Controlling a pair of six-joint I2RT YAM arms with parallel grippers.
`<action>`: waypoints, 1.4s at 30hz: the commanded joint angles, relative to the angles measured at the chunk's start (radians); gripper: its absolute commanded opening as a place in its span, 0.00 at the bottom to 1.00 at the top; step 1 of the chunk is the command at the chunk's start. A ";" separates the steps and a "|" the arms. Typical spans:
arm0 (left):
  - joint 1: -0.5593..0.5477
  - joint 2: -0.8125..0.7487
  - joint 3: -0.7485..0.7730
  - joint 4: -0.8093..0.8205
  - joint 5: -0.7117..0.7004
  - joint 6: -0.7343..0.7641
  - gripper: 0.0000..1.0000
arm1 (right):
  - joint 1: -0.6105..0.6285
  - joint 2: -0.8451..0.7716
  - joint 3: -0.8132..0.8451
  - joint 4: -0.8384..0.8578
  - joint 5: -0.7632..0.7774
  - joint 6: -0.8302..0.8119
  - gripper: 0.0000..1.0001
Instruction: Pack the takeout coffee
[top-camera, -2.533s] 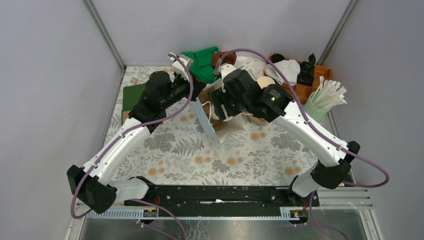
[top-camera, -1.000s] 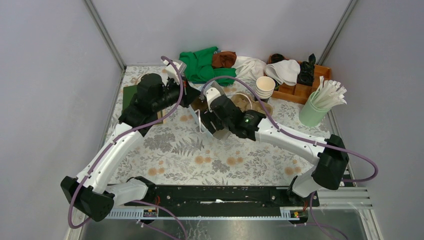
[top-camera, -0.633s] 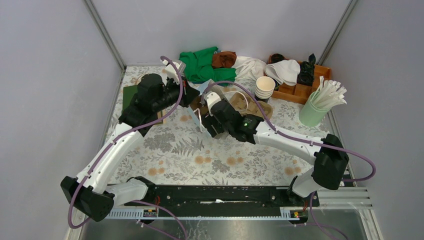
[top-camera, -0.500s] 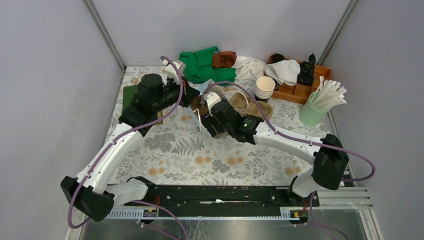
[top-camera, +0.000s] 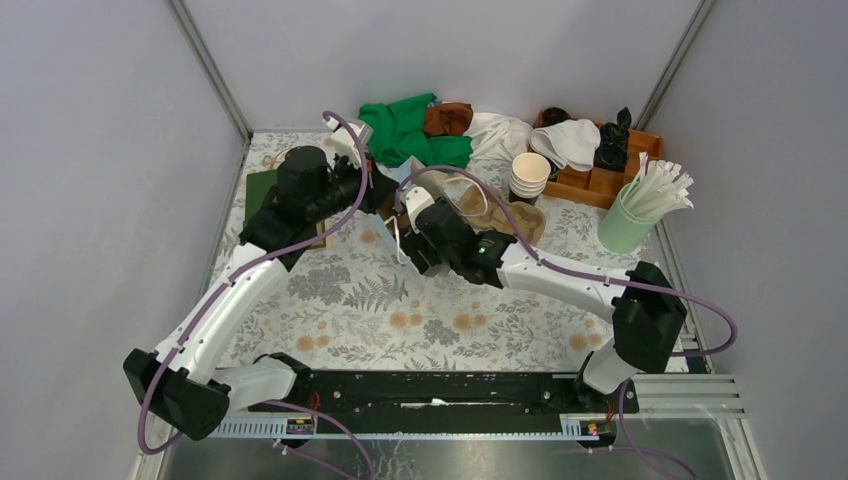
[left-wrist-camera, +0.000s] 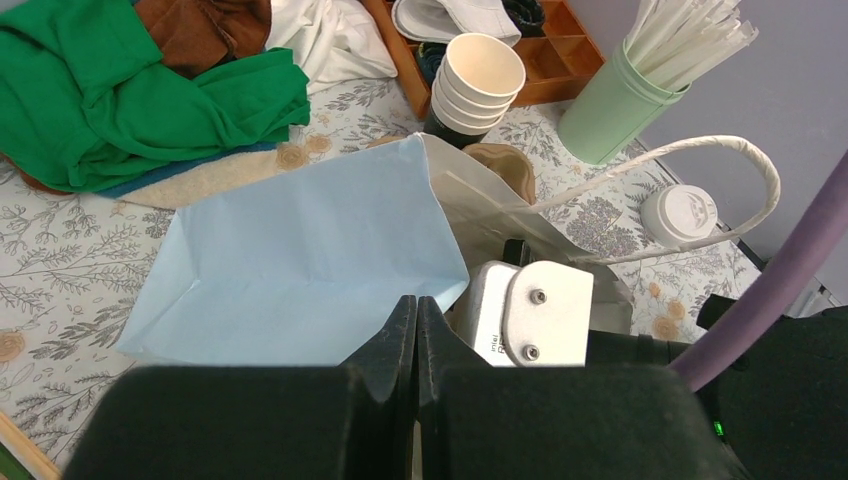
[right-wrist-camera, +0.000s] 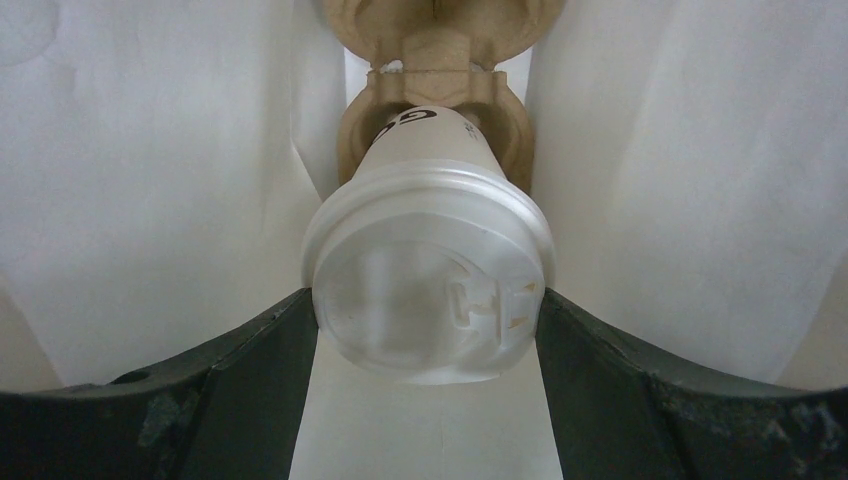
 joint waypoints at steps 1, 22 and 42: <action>0.004 0.015 0.017 -0.019 -0.011 -0.015 0.00 | 0.005 0.034 0.012 0.031 0.018 -0.018 0.60; 0.114 0.035 0.016 0.010 -0.074 -0.112 0.00 | -0.064 0.195 0.323 -0.348 -0.112 0.024 0.61; 0.157 0.113 0.020 0.115 0.176 -0.303 0.00 | -0.108 0.216 0.574 -0.751 -0.105 0.104 0.61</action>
